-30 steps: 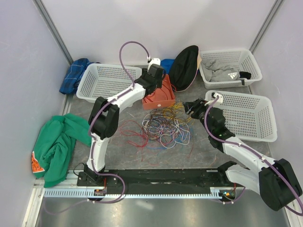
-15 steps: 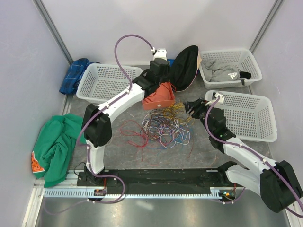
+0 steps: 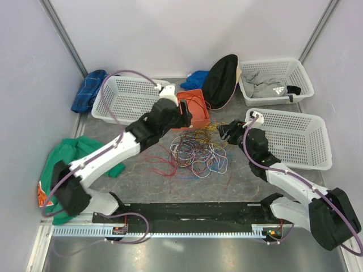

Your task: Untangle the cables

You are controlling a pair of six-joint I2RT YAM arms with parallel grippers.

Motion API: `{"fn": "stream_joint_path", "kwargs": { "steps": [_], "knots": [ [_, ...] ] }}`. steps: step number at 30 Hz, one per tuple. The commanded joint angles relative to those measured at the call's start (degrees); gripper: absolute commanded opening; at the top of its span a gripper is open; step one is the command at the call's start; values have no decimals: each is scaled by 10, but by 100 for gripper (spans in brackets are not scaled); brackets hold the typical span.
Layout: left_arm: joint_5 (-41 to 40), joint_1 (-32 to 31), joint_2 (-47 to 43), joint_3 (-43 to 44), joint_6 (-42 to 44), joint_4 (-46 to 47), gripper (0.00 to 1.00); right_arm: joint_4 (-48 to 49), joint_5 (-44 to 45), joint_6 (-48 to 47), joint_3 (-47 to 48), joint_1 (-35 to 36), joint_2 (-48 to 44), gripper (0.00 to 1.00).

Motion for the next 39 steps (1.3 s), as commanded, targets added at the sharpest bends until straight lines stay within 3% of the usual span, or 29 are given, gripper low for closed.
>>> {"fn": "stream_joint_path", "kwargs": {
  "steps": [1, 8, 14, 15, 18, 24, 28, 35, 38, 39],
  "knots": [
    [11, -33, -117, -92, -50, 1, 68, -3, -52, 17, 25, 1, 19, 63],
    [27, -47, -276, -258, -93, -78, 68, -75, -59, -33, -3, 3, -68, 63],
    [26, -48, -404, -339, -169, -152, 72, -144, -59, -54, -11, 3, -134, 63],
    [32, -48, -419, -346, -195, -168, 81, -148, -59, -55, -14, 3, -138, 63],
    [38, -49, -463, -375, -264, -184, 90, -151, -54, -49, -28, 2, -149, 64],
    [37, -49, -492, -427, -414, -181, 99, -143, -59, -37, -39, 3, -148, 64],
    [42, -49, -466, -463, -470, -138, 89, -146, -59, -38, -44, 3, -152, 64],
    [10, -48, -389, -475, -478, -68, 73, -153, -53, -44, -44, 3, -157, 63],
    [-9, -42, -341, -479, -468, -19, 62, -152, -55, -44, -44, 2, -151, 63],
    [-9, -38, -326, -477, -461, -9, 50, -152, -55, -46, -44, 3, -149, 64]
  ]
}}
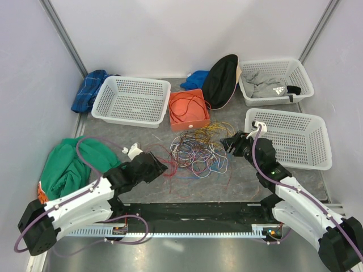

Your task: Untangle the cables

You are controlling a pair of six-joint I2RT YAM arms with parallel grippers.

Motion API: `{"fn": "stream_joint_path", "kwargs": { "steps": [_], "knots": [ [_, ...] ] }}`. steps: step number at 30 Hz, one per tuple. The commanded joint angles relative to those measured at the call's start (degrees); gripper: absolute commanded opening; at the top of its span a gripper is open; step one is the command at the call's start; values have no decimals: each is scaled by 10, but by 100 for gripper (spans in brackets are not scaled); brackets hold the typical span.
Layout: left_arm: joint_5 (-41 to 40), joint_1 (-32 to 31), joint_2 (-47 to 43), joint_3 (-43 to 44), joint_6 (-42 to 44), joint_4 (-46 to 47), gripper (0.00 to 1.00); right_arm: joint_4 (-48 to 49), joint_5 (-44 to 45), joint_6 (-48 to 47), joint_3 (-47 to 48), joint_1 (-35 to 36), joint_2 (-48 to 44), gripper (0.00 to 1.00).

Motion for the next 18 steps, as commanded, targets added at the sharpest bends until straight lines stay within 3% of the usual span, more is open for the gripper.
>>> {"fn": "stream_joint_path", "kwargs": {
  "steps": [1, 2, 3, 5, 9, 14, 18],
  "knots": [
    [-31, 12, 60, 7, -13, 89, 38, 6, -2, -7, -4, 2, 1, 64],
    [-27, 17, 81, 14, -10, 90, 24, 4, -2, -7, -4, 2, 0, 64],
    [-27, 17, 85, 25, 10, 89, 2, 2, -2, -8, -3, 2, -1, 64],
    [-29, 16, 76, 62, 45, 88, 2, -3, -2, -10, -3, 2, -10, 64],
    [-15, 16, 32, 162, 213, 82, 2, -7, -5, -11, 2, 2, -26, 64],
    [41, 14, 21, 341, 392, 94, 2, -5, -20, -2, 9, 2, -35, 63],
    [74, 14, 62, 468, 455, 53, 2, -4, -39, 4, 19, 3, -52, 63]
  ]
}}
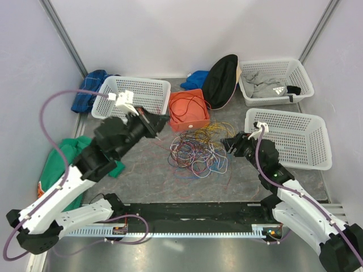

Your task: Untangle the cables

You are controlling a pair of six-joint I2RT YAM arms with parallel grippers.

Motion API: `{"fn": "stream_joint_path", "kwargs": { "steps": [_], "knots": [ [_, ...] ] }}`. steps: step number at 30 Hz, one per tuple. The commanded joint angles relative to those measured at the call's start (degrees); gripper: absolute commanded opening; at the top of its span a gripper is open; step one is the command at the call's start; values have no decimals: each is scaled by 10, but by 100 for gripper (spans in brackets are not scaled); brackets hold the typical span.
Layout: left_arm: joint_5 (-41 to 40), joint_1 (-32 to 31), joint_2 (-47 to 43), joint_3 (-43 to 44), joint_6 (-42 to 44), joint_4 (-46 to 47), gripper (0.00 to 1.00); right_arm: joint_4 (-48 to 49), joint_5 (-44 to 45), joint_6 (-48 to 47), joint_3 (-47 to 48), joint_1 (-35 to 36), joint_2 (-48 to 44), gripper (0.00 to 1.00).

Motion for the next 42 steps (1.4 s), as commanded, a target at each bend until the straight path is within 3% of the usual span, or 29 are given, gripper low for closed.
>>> {"fn": "stream_joint_path", "kwargs": {
  "steps": [1, 15, 24, 35, 42],
  "knots": [
    [45, 0, 44, 144, 155, -22, 2, 4, -33, 6, 23, 4, -27, 63],
    [154, -1, 238, 550, 244, -126, 2, 70, -94, 4, 70, 39, -50, 63],
    [238, -1, 326, 707, 199, -134, 2, 208, -82, -24, 139, 81, 73, 66],
    [243, -2, 324, 683, 185, -132, 2, 248, 15, -86, 205, 98, 181, 67],
    [242, -2, 319, 679, 189, -131, 2, 253, 26, -85, 210, 100, 215, 67]
  ]
}}
